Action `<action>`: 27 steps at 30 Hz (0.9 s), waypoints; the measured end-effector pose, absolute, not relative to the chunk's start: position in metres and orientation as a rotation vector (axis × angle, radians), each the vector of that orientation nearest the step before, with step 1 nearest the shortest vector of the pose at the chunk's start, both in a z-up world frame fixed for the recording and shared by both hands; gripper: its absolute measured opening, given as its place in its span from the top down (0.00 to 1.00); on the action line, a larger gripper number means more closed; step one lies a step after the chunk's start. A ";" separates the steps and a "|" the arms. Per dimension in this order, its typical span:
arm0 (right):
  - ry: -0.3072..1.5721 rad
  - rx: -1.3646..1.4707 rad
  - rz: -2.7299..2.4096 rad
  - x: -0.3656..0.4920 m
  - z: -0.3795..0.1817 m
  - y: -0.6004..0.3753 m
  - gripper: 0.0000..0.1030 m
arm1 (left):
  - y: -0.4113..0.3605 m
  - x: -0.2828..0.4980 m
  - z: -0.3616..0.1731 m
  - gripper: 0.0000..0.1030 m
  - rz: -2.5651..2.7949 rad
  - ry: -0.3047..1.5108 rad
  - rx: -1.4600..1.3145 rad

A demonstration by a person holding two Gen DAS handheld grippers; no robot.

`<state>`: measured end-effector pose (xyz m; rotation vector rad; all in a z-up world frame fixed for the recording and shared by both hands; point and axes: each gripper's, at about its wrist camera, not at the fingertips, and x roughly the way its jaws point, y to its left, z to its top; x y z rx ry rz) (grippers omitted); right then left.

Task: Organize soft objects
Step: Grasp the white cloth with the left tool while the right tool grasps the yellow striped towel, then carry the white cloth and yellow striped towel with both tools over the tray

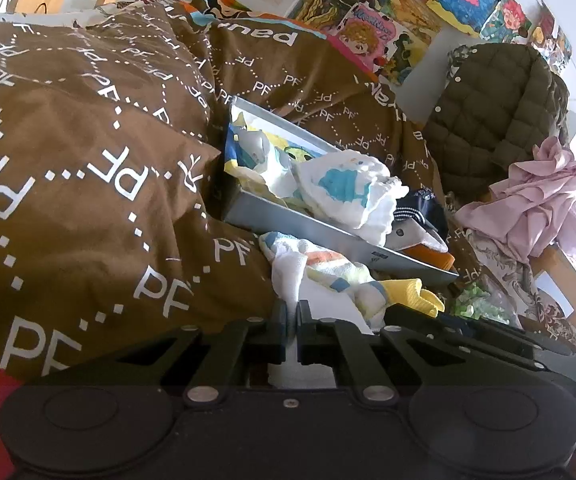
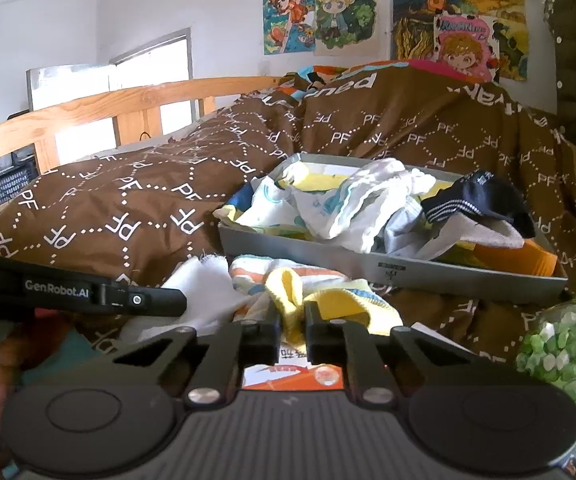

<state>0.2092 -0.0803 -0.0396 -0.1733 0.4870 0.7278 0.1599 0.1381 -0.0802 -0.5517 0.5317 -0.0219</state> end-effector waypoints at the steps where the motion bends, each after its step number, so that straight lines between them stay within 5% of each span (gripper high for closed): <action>1: 0.478 -0.173 0.724 0.208 -0.039 -0.081 0.89 | 0.137 0.160 -0.079 0.97 -0.022 0.529 -0.550; 27: 0.222 -0.042 0.663 0.179 0.037 -0.141 0.92 | 0.083 0.118 0.007 0.98 0.066 0.369 -0.504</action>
